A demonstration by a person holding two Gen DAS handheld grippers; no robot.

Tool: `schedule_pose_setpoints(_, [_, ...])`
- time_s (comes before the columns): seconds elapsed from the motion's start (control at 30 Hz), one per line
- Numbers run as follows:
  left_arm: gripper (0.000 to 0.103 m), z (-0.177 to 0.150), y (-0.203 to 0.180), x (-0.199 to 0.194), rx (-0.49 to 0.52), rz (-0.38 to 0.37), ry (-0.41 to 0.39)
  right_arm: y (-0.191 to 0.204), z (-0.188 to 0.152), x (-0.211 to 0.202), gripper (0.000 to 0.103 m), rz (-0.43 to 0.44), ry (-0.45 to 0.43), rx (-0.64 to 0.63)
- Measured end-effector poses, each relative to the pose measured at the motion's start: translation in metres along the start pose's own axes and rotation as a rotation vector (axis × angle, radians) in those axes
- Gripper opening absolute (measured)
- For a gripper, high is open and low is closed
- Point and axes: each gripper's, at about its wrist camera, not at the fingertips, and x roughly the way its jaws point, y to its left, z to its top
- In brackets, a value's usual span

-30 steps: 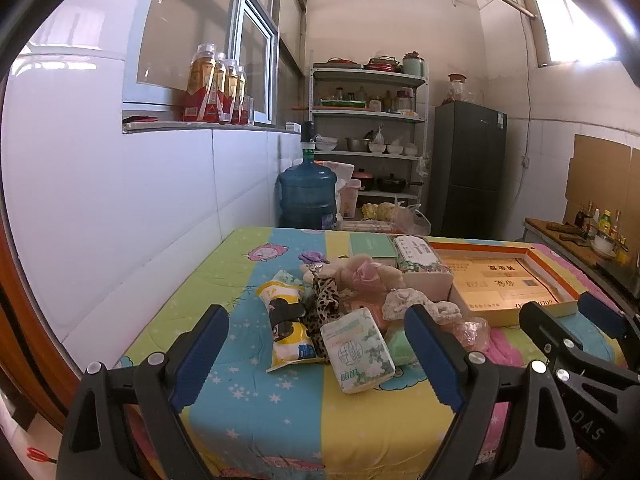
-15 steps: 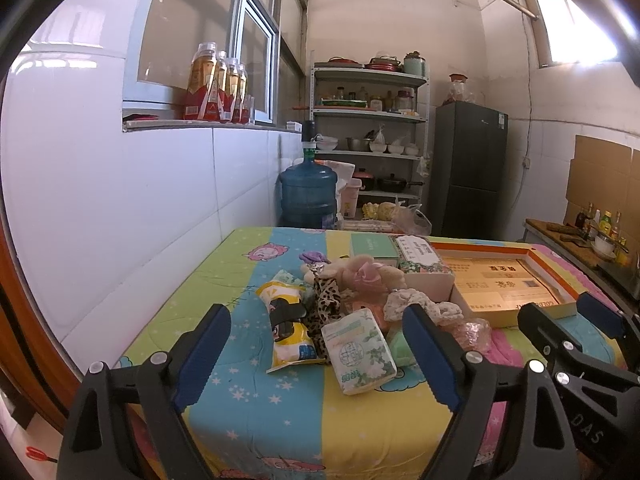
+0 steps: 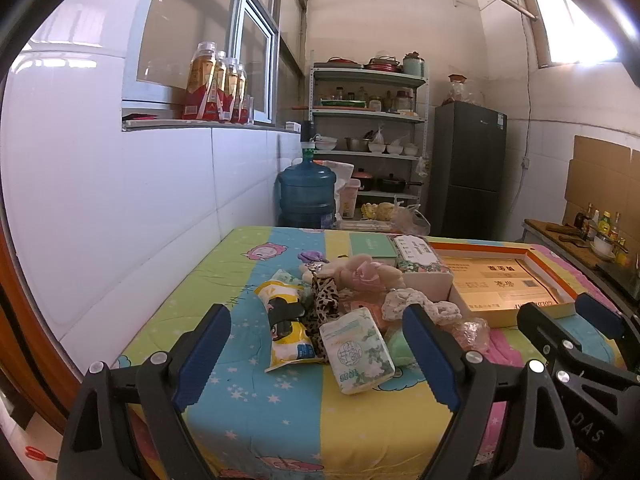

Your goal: Organize soft objects

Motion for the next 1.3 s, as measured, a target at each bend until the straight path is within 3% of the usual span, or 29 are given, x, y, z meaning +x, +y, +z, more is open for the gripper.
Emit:
schedule_pose_setpoints(0.9, [0.088,-0.003,0.001,0.001,0.0,-0.004,-0.004,0.001,-0.001,0.0,0.085,0.002,0.0,0.002])
schedule_pose_setpoints(1.3, [0.088,-0.009,0.006,0.015,-0.005,0.004,0.006,0.005,-0.009,0.008,0.085,0.048,0.003,0.0])
